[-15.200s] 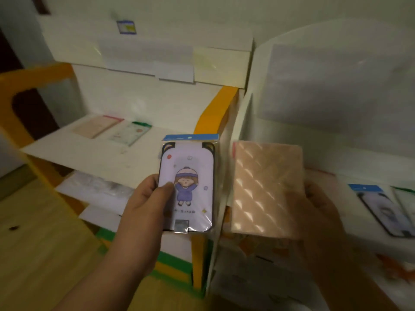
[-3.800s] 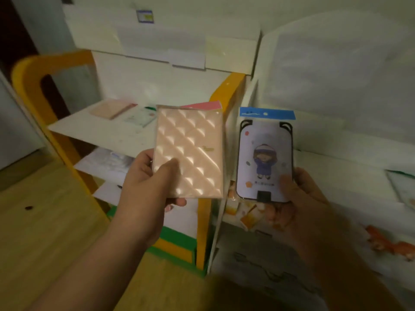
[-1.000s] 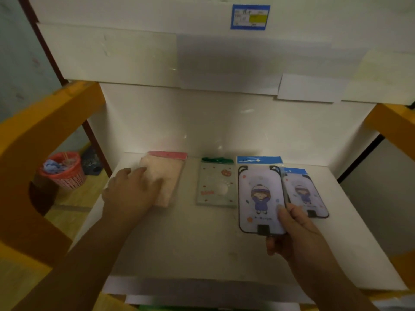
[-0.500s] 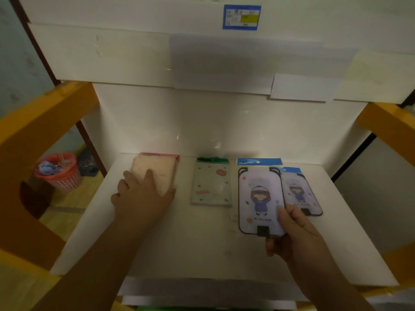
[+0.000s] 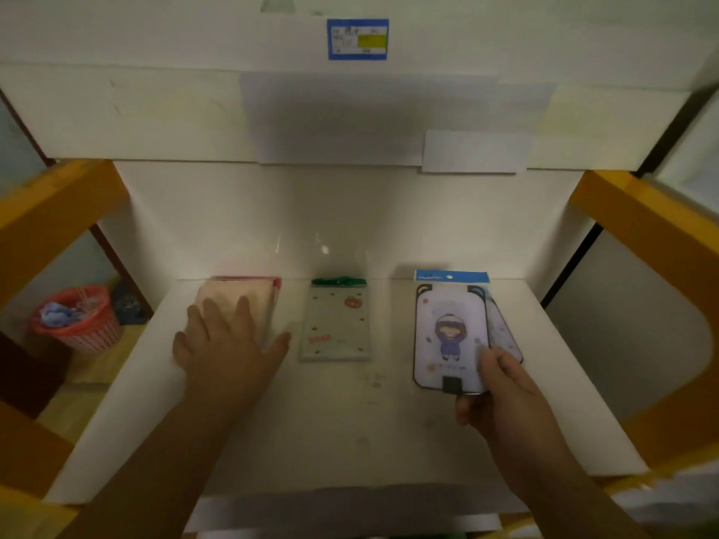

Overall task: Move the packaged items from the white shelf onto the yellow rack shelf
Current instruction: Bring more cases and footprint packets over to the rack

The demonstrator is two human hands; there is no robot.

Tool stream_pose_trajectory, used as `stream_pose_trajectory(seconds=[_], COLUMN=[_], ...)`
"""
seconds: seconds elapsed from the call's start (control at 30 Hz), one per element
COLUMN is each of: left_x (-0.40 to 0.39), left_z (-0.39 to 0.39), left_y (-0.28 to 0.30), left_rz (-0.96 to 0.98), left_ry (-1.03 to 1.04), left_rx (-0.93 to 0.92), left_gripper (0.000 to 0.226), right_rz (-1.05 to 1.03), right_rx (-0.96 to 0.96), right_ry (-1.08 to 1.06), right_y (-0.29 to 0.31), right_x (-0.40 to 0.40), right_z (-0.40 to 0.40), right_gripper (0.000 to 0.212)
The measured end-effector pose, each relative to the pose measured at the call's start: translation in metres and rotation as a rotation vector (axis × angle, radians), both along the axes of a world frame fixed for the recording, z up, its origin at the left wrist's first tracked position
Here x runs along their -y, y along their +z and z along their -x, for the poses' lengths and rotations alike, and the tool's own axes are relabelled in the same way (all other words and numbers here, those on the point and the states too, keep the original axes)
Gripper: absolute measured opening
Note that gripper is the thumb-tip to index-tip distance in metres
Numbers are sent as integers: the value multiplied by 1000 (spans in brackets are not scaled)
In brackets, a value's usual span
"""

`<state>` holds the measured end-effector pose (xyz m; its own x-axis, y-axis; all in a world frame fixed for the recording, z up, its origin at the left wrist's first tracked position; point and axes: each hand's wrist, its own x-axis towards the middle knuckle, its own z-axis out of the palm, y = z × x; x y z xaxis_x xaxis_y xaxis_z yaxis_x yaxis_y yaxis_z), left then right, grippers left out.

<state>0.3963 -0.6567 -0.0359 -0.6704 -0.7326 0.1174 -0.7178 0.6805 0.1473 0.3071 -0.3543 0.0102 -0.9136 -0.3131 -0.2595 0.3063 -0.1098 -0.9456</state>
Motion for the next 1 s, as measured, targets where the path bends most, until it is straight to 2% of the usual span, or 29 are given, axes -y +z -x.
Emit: stream_pose_trajectory(seconds=[0.13,0.27,0.37,0.6,0.73,1.0], left_x=[-39,-82,-114,-158,-165,-172], left_z=[15,34,44,58,61,62], left_y=[4,3,1,7,9,15], left_rz=[83,71,52,-45,-74,-101], left_ry=[-267,-517,-623,-699,-712,-705], left_rx=[-175,-213,-203,-193,-212,-206], left_gripper=[72,66,61,61,63,66], right_rz=[-143,-284,-448,-631,-733,-985], right_rx=[-99,-158,-234,-316,-347,-376], right_ry=[-62,-109,-109,-55,21,31], right_y=[-6,-10,-17,-29,-29,-42], right_x=[-20,-35,-41,-47,-46,-45], right_z=[27,58,80,111,119,123], right_gripper=[33,27,29,31,35,38])
